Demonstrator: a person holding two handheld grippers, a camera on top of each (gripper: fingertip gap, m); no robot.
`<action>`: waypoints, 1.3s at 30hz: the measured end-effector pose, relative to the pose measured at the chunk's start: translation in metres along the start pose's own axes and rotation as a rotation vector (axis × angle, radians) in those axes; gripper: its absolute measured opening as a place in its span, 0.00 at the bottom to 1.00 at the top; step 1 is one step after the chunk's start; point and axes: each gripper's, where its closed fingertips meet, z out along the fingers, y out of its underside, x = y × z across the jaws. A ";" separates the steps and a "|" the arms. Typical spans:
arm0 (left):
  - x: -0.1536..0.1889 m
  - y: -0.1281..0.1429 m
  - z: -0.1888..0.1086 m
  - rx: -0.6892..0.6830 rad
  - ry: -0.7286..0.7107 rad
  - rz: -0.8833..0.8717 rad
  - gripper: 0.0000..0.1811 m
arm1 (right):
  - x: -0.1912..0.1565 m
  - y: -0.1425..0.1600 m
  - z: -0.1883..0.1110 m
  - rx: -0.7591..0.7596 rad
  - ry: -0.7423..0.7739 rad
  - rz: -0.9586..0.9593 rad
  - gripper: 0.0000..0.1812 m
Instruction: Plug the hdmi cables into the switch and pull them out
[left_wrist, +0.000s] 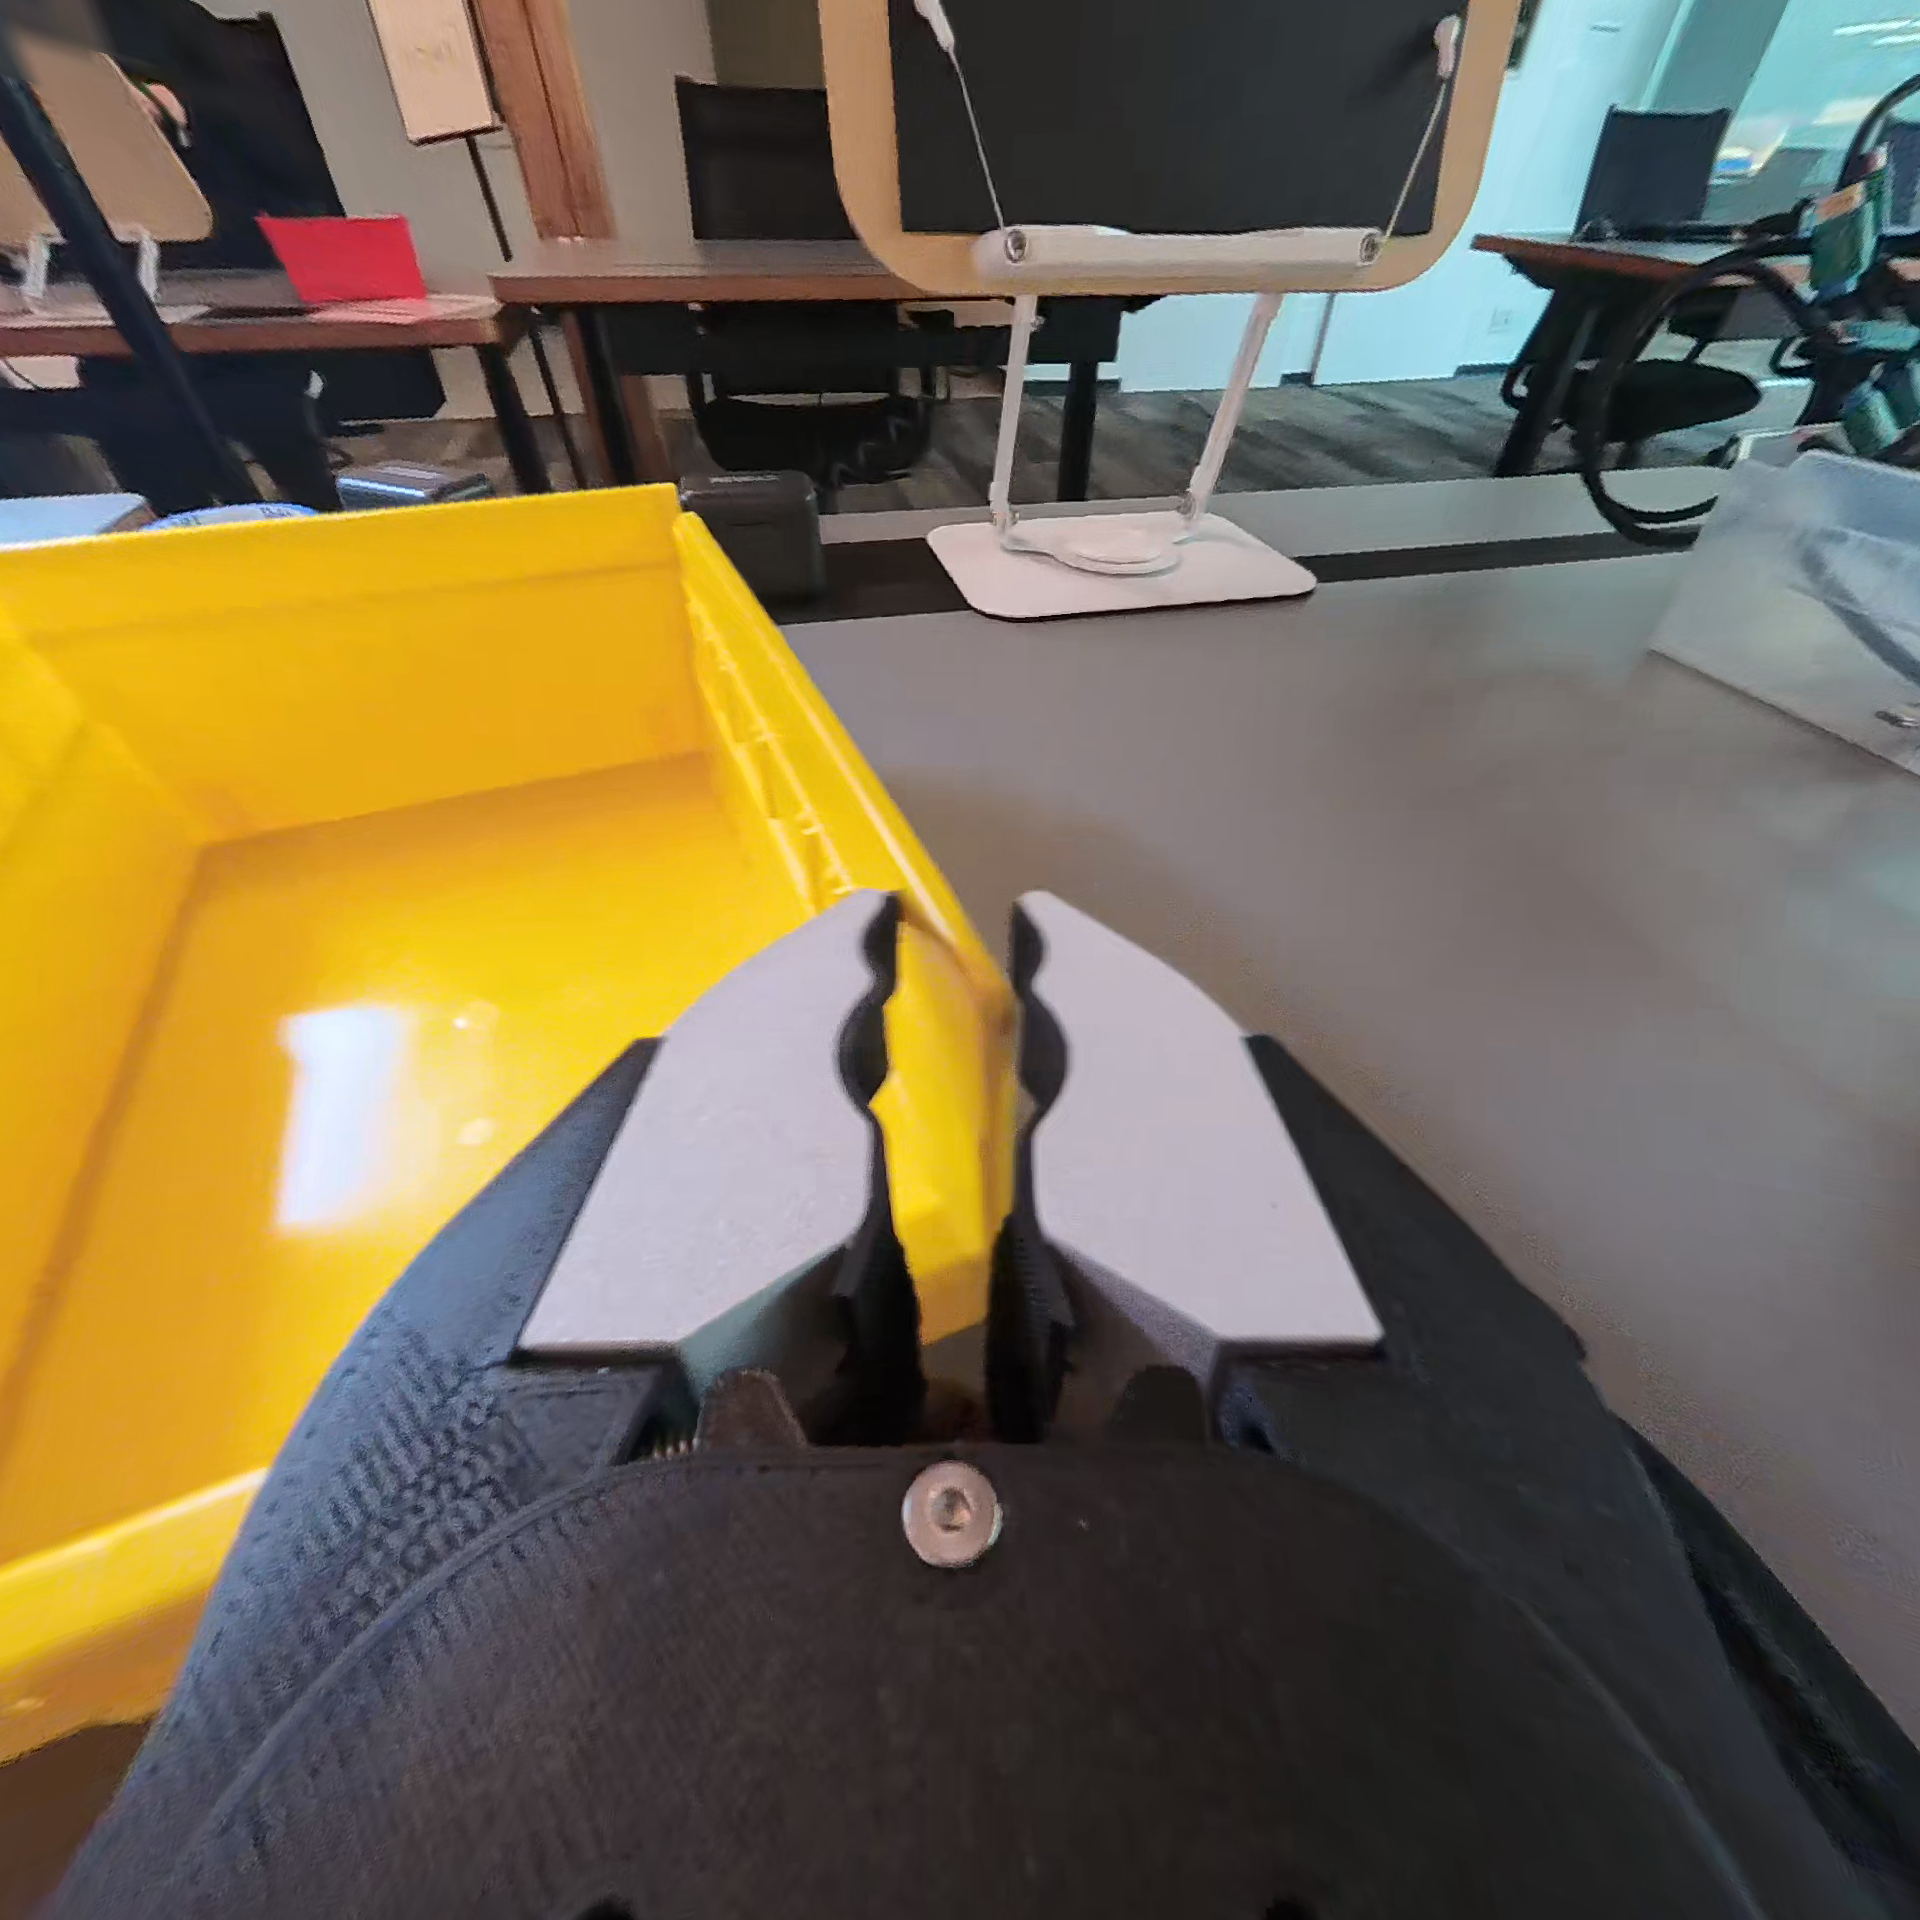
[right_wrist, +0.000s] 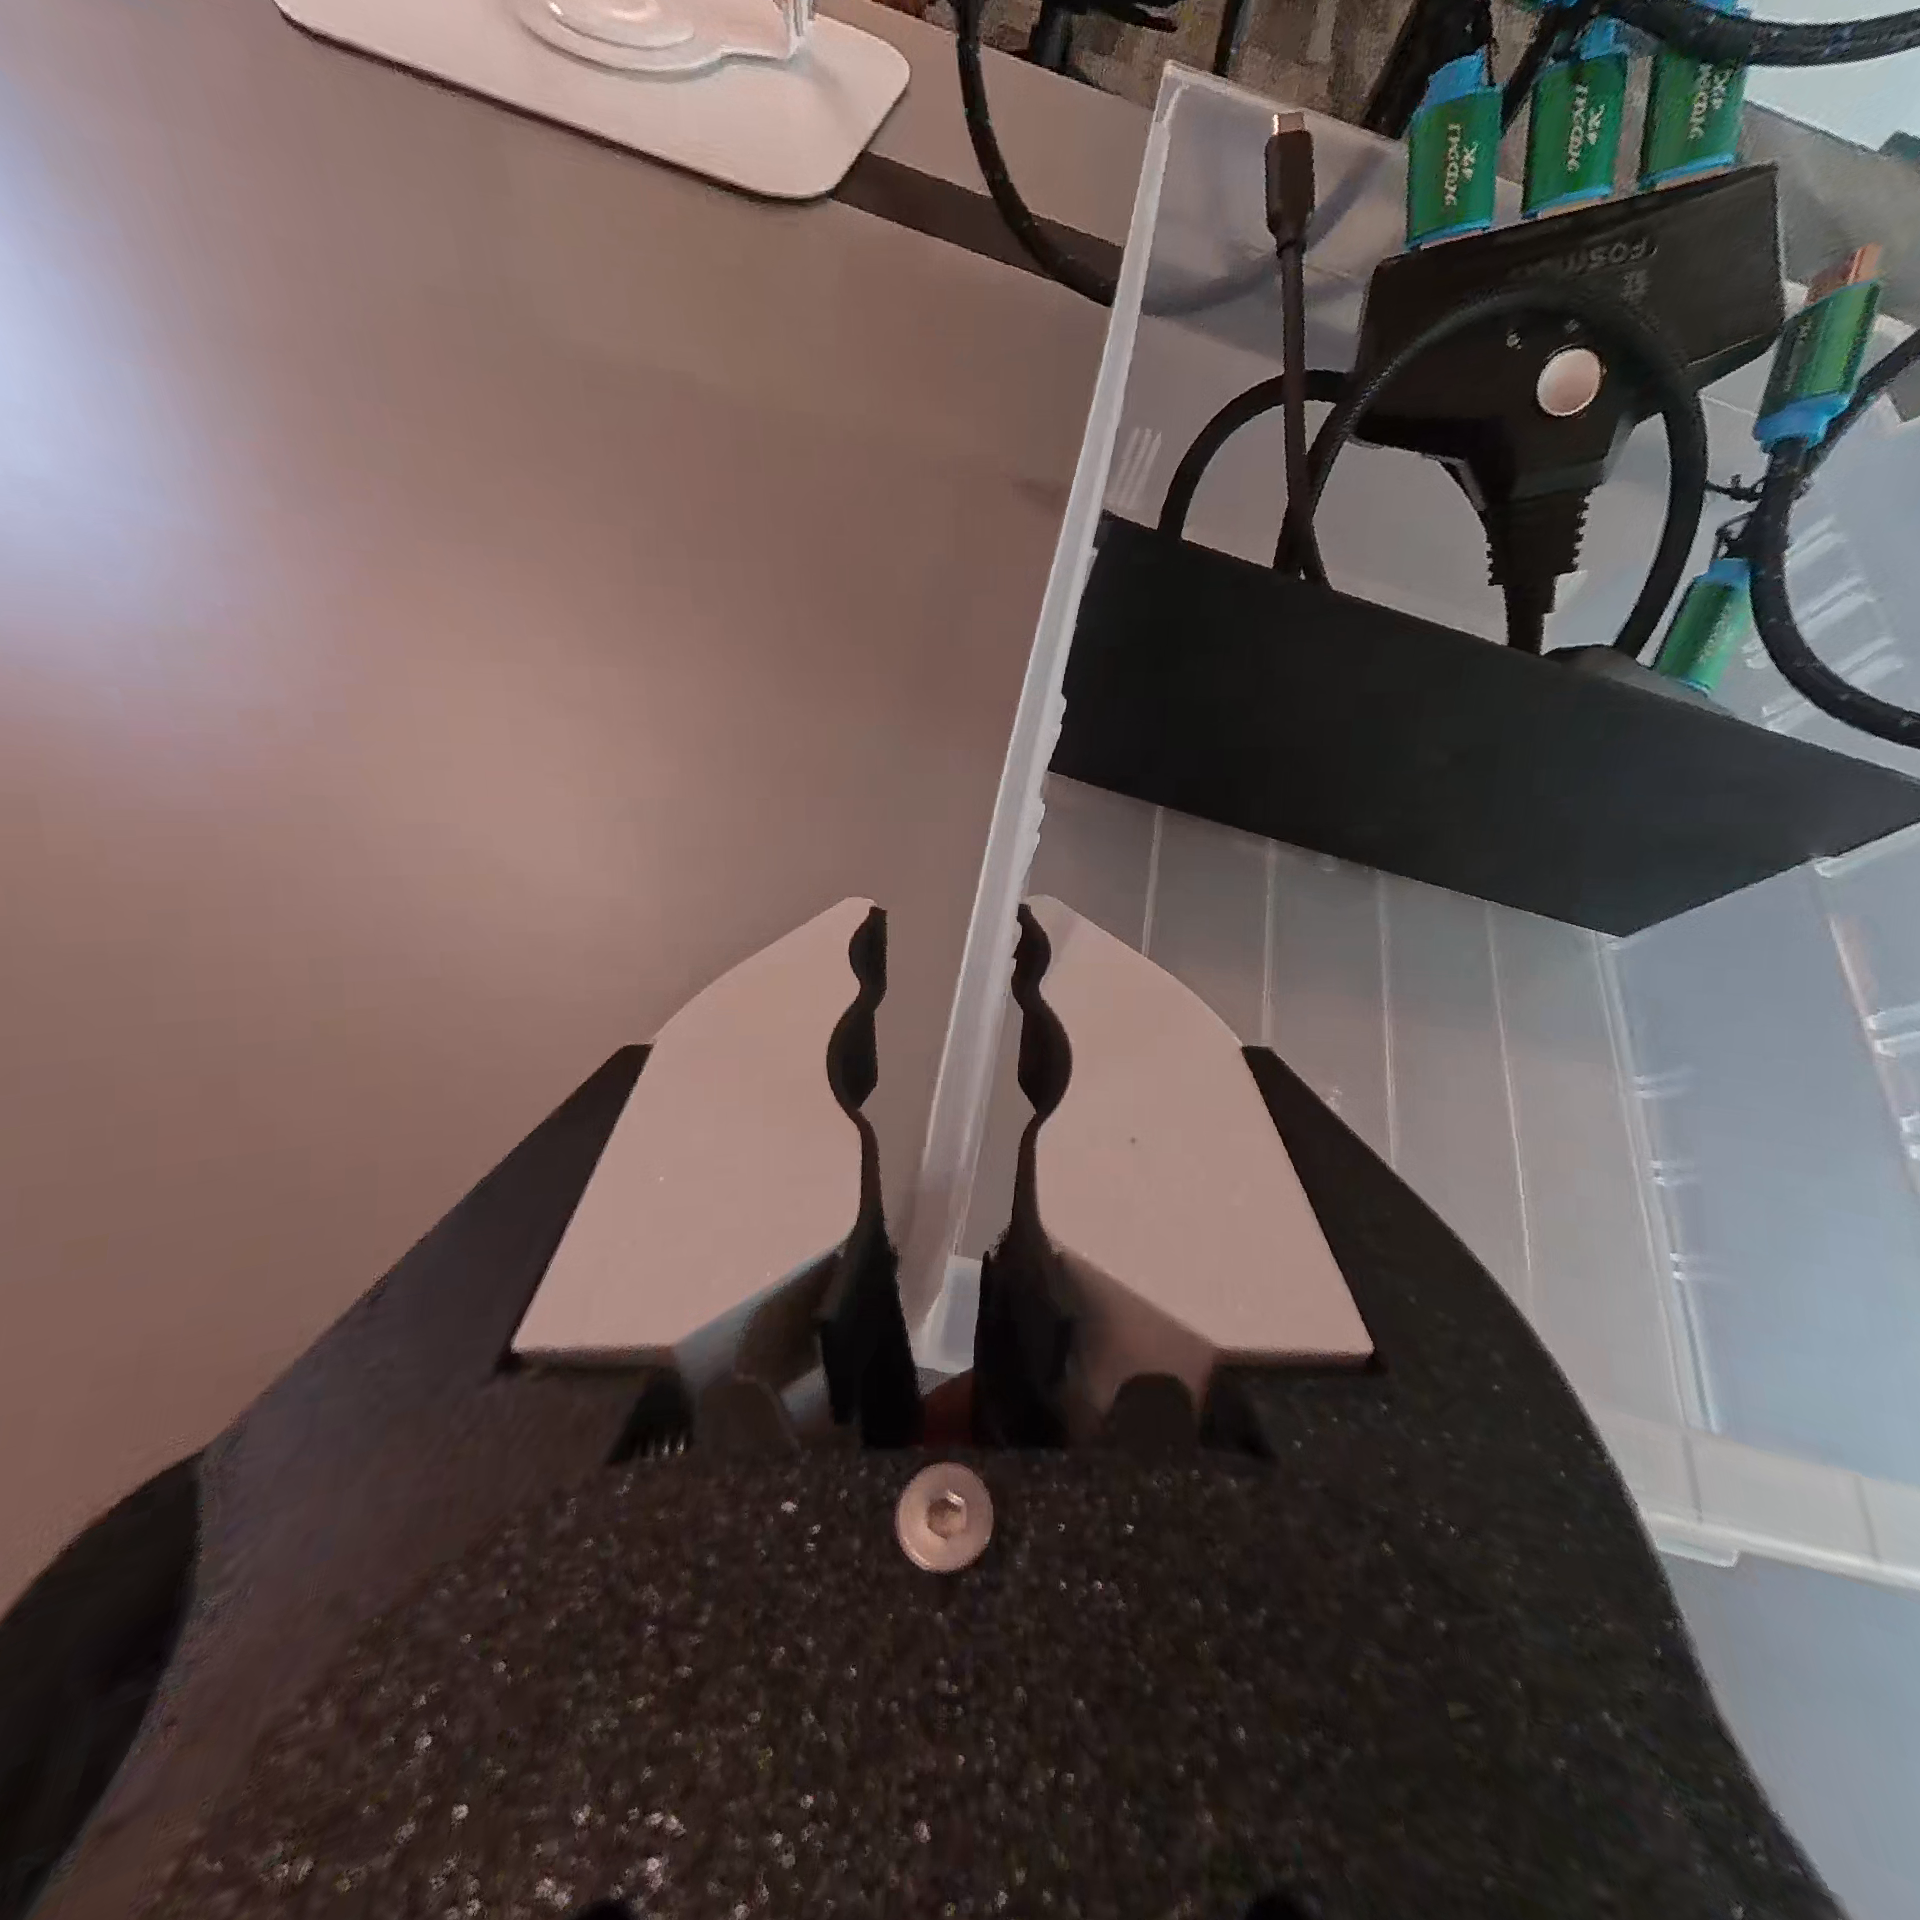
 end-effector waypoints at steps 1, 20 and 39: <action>0.005 0.000 0.001 -0.004 0.027 0.013 0.10 | -0.004 -0.002 0.002 0.011 -0.015 0.017 0.14; 0.116 0.001 0.006 0.011 0.488 0.193 0.04 | -0.119 -0.030 0.008 0.076 -0.297 -0.142 0.17; 0.137 -0.099 -0.038 0.510 0.435 -0.119 0.34 | -0.095 -0.080 -0.036 0.381 -0.461 0.047 0.73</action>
